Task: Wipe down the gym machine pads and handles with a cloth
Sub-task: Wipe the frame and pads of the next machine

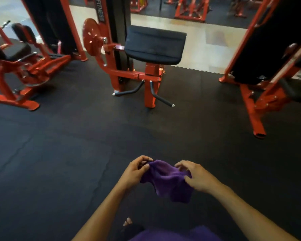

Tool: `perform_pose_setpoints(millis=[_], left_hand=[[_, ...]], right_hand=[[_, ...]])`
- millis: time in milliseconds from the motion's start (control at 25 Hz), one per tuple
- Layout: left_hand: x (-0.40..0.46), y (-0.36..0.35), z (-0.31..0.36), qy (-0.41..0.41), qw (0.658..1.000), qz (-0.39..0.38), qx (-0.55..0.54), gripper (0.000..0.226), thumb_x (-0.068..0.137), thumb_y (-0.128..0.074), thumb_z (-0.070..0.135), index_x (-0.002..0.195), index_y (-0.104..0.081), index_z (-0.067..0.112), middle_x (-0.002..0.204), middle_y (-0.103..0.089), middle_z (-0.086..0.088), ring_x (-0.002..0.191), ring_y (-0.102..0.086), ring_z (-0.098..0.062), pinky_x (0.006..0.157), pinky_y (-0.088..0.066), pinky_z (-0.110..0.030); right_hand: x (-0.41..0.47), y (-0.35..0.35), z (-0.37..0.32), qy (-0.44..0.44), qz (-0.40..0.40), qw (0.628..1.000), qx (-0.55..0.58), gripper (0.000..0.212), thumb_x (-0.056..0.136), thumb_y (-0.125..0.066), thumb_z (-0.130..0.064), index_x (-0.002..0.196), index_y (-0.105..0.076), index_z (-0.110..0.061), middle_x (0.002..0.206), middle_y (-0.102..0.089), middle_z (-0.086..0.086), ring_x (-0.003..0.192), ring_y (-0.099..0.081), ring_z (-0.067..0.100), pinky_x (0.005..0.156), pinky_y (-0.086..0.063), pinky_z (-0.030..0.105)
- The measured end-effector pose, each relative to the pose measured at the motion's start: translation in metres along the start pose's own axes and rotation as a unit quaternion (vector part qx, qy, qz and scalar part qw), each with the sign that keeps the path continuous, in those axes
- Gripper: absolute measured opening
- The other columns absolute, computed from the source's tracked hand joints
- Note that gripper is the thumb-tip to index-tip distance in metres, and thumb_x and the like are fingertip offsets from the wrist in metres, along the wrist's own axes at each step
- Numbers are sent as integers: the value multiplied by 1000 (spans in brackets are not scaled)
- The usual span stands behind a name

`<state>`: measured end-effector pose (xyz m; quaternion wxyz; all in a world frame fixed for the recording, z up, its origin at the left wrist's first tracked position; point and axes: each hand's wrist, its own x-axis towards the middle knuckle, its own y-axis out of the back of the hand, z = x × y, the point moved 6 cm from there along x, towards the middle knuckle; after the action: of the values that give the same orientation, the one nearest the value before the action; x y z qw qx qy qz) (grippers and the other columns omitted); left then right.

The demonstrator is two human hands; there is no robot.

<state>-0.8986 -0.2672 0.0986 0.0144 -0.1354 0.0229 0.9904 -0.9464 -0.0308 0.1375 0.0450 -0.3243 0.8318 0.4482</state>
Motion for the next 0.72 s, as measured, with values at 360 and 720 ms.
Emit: perform_pose_setpoints(millis=[360,720], left_hand=[[119,-47,98,-150,905,-264,297,19,98,-64,17,108,-75,29,107,-72,12,104,-66,-4,96,-51,-30],[278,-71,148,-147,882,-300,332,20,94,-72,14,106,-78,28,98,-71,17,95,-67,-3,83,-51,-20]], right_hand=[[75,36,17,-9,13,998,68,63,92,-62,-9,141,-45,-44,136,-45,-18,100,-66,2,87,-54,27],[172,110,100,-19,60,989,133,11,89,-68,-28,98,-63,-28,96,-64,-9,87,-65,9,83,-54,42]])
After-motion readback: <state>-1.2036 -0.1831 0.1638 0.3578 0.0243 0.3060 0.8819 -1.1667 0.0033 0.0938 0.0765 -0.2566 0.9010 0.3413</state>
